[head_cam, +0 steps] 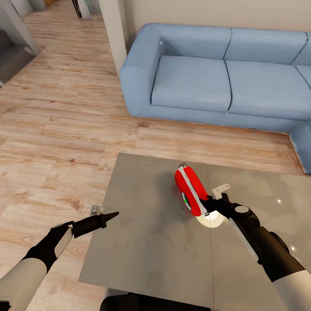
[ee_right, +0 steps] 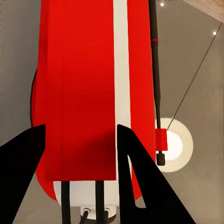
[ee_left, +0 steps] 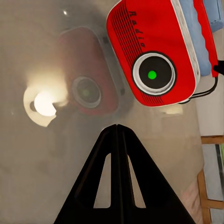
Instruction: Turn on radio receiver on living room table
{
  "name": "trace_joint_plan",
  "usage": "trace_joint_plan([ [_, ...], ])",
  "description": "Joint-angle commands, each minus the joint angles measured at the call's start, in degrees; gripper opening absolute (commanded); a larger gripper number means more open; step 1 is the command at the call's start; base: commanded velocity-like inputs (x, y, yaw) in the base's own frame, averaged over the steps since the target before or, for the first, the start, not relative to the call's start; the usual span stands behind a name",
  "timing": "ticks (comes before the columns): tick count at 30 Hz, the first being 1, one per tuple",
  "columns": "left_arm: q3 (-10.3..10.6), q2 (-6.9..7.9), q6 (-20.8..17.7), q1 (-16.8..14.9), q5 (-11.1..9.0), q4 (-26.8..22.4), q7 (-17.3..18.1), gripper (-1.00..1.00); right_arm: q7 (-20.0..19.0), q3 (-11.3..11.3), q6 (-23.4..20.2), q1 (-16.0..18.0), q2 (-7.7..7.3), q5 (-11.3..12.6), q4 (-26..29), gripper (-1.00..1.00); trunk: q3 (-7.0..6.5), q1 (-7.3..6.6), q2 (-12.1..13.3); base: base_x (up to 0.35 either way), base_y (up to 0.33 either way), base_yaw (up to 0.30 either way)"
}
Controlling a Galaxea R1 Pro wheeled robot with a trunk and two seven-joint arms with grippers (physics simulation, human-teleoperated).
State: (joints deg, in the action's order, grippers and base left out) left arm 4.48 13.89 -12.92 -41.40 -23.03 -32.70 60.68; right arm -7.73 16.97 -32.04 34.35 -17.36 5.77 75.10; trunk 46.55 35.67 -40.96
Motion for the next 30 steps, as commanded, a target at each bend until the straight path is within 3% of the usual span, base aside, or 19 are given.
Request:
trace_joint_plan([
  [1, 0.0, 0.0, 0.0, 0.0, 0.0, 0.0, 0.02, -1.0, 0.0, 0.0, 0.1, 0.01, 0.02, 0.03, 0.0, -1.0, 0.0, 0.0, 0.0, 0.0, 0.0, 0.0],
  [3, 0.0, 0.0, 0.0, 0.0, 0.0, 0.0, 0.04, -1.0, 0.0, 0.0, 0.26, 0.01, 0.08, 0.03, -0.08, -1.0, 0.0, 0.0, 0.0, 0.0, 0.0, 0.0],
  [4, 0.0, 0.0, 0.0, 0.0, 0.0, 0.0, 0.08, -1.0, 0.0, 0.0, 0.34, 0.01, 0.11, 0.03, -0.25, 1.0, 0.0, 0.0, 0.0, 0.0, 0.0, 0.0],
  [24, 0.0, 0.13, 0.19, 0.01, 0.0, -0.04, 0.2, -1.0, 0.0, 0.0, 0.42, 0.01, 0.06, 0.03, -0.46, 1.0, 0.0, 0.0, 0.0, 0.0, 0.0, 0.0],
  [30, 0.11, 0.25, 0.21, 0.0, -1.14, -0.2, 0.22, -1.0, -0.18, 0.0, 0.04, 0.01, -0.19, 0.03, -0.19, 1.0, 0.0, 0.0, 0.0, 0.0, 0.0, 0.0],
])
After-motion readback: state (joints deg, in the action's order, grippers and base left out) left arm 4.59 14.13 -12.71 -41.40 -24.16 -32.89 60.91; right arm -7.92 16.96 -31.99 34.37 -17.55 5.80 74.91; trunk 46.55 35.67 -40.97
